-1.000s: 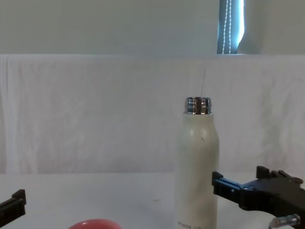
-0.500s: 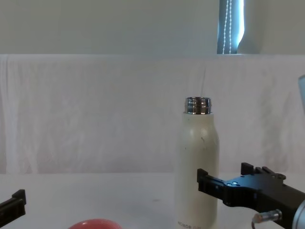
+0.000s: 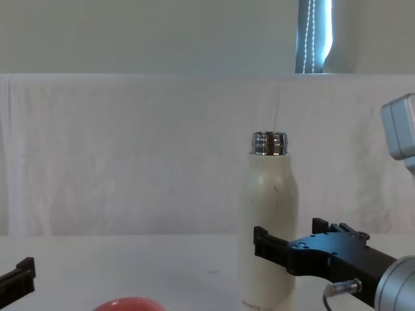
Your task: Grasp the thermos with one hand and pour water into the cup lid.
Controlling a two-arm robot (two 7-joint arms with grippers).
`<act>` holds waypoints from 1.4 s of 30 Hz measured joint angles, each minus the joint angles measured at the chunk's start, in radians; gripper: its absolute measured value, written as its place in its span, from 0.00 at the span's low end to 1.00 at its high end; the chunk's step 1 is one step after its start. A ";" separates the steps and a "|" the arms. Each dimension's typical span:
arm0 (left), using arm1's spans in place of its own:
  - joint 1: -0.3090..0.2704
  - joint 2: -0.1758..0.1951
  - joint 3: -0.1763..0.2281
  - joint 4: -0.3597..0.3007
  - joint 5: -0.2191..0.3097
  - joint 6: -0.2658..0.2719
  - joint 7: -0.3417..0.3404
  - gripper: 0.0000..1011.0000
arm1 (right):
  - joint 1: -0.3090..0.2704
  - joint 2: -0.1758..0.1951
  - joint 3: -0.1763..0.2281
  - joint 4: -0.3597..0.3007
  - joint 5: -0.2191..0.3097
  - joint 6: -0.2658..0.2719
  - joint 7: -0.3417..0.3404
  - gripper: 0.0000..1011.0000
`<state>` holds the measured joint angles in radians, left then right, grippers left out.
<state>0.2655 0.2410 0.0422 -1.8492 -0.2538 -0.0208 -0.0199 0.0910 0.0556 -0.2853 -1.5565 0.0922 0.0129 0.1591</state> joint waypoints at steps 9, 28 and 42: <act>0.000 0.000 0.000 0.000 0.000 0.000 0.000 0.99 | 0.024 -0.011 -0.008 0.029 0.000 -0.004 0.001 0.99; 0.000 0.000 0.000 0.000 0.000 0.000 0.000 0.99 | 0.070 -0.030 -0.019 0.082 0.013 -0.016 0.013 0.99; 0.000 0.000 0.000 0.000 0.000 0.000 0.000 0.99 | 0.102 -0.033 -0.016 0.128 0.046 -0.030 0.030 0.99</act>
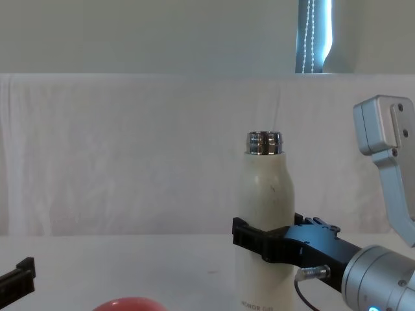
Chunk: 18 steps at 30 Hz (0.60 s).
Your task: Grasp the thermos with one hand and pour water into the cup lid.
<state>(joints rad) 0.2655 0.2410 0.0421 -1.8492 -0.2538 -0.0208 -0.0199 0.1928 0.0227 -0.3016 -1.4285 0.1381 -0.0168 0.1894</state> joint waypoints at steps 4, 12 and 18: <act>0.000 0.000 0.000 0.000 0.000 0.000 0.000 0.99 | 0.005 0.001 -0.001 0.006 0.003 0.000 0.001 0.99; 0.000 0.000 0.000 0.000 0.000 0.000 0.000 0.99 | 0.021 0.003 -0.007 0.022 0.006 0.001 0.004 0.99; 0.000 0.000 0.000 0.000 0.000 0.000 0.000 0.99 | 0.033 0.005 -0.013 0.033 0.006 0.006 0.007 0.99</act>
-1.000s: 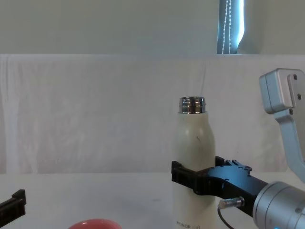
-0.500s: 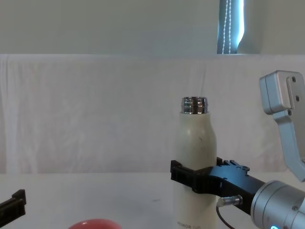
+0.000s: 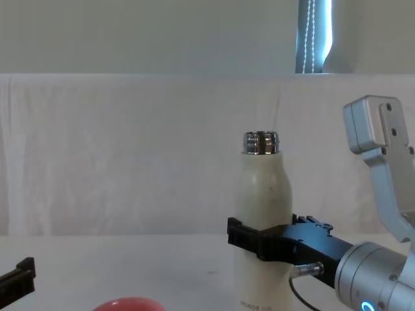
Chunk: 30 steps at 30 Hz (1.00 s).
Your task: Grasp the thermos with one hand and pour water into the cup lid.
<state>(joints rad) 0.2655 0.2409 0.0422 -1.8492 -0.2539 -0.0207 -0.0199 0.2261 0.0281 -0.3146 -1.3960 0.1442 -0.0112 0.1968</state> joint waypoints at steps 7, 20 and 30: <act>0.000 0.000 0.000 0.000 0.000 0.000 0.000 0.99 | 0.011 0.006 -0.006 0.010 0.001 0.014 0.007 0.99; 0.000 0.000 0.000 0.000 0.000 0.000 0.000 0.99 | 0.025 0.025 -0.009 0.013 0.008 0.042 0.018 0.96; 0.000 0.000 0.000 0.000 0.000 0.000 0.000 0.99 | 0.022 0.027 -0.006 0.003 0.015 0.044 0.013 0.95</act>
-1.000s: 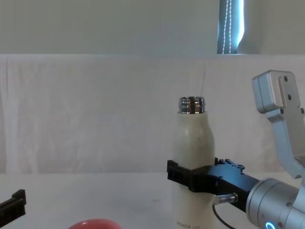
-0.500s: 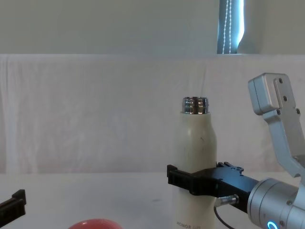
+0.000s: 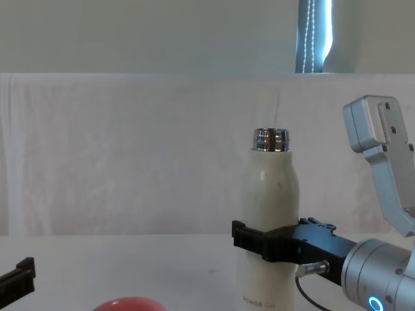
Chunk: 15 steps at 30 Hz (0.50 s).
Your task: Grasp the thermos with one hand and pour water into the cup lid.
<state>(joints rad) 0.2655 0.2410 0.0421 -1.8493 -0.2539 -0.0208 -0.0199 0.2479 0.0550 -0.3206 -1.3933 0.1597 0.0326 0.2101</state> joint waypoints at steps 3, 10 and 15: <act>0.000 0.000 0.000 0.000 0.000 0.000 0.000 0.99 | -0.001 0.002 -0.001 -0.010 -0.001 0.002 -0.003 0.95; 0.000 0.000 0.000 0.000 0.000 0.000 0.000 0.99 | -0.005 0.010 -0.006 -0.052 -0.017 0.019 -0.016 0.95; 0.000 0.000 0.000 0.000 0.000 0.000 0.000 0.99 | -0.010 0.017 -0.007 -0.085 -0.027 0.031 -0.018 0.95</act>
<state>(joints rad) 0.2655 0.2409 0.0421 -1.8492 -0.2538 -0.0208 -0.0199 0.2375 0.0717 -0.3276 -1.4784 0.1331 0.0632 0.1920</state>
